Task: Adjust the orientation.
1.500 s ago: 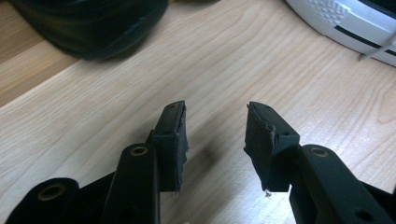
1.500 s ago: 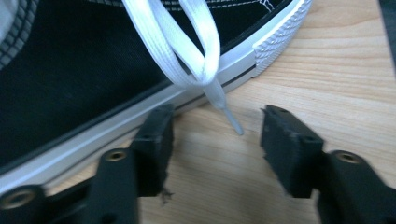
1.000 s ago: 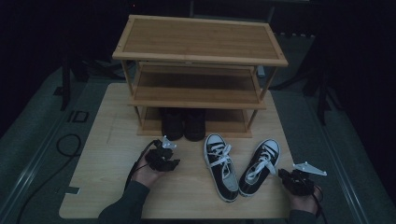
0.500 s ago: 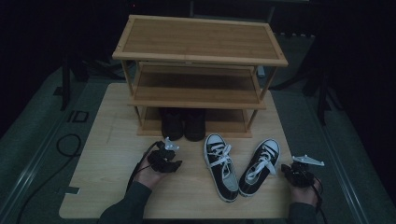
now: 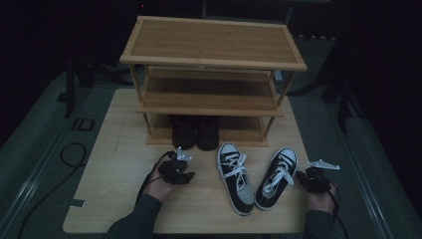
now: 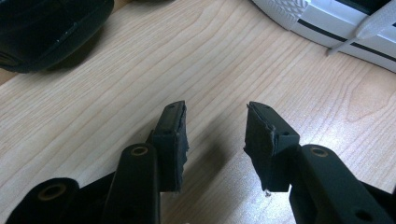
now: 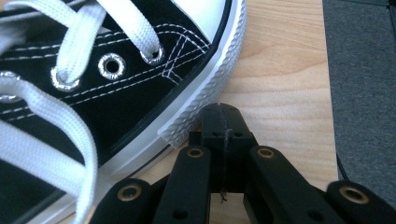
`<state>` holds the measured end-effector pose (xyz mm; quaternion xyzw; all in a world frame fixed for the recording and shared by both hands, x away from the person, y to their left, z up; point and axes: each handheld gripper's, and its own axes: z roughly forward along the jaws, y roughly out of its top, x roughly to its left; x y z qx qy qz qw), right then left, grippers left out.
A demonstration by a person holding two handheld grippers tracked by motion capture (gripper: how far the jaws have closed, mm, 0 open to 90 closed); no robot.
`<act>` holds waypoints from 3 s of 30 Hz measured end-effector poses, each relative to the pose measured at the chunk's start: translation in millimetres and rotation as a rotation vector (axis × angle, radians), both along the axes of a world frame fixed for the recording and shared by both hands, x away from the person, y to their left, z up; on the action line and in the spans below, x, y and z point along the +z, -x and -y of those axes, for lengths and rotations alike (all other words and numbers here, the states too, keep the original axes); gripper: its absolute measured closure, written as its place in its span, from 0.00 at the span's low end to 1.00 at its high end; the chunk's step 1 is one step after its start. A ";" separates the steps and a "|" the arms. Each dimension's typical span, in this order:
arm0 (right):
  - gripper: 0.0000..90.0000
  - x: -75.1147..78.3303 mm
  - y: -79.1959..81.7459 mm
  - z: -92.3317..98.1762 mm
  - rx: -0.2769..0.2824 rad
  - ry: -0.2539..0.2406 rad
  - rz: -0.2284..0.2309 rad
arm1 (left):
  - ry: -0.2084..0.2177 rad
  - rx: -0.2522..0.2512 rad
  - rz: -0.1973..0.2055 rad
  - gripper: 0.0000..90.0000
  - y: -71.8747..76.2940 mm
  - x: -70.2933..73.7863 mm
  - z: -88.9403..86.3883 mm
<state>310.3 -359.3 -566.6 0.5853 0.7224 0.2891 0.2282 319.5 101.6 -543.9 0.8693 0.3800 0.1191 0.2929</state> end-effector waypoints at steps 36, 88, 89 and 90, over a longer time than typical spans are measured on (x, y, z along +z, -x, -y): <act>1.00 7.0 18.9 -29.5 0.158 0.037 -0.025 | -0.020 -0.054 -0.017 0.68 2.4 -8.5 16.6; 0.87 7.6 5.7 -50.4 0.270 0.081 0.012 | -0.009 -0.263 -0.013 0.87 13.9 -13.2 89.6; 0.86 9.3 6.4 -48.5 0.267 0.089 0.014 | 0.003 -0.277 -0.014 0.88 14.4 -13.2 91.5; 0.86 11.0 7.0 -46.3 0.263 0.090 0.015 | -0.008 -0.283 -0.005 0.91 15.7 -13.0 93.7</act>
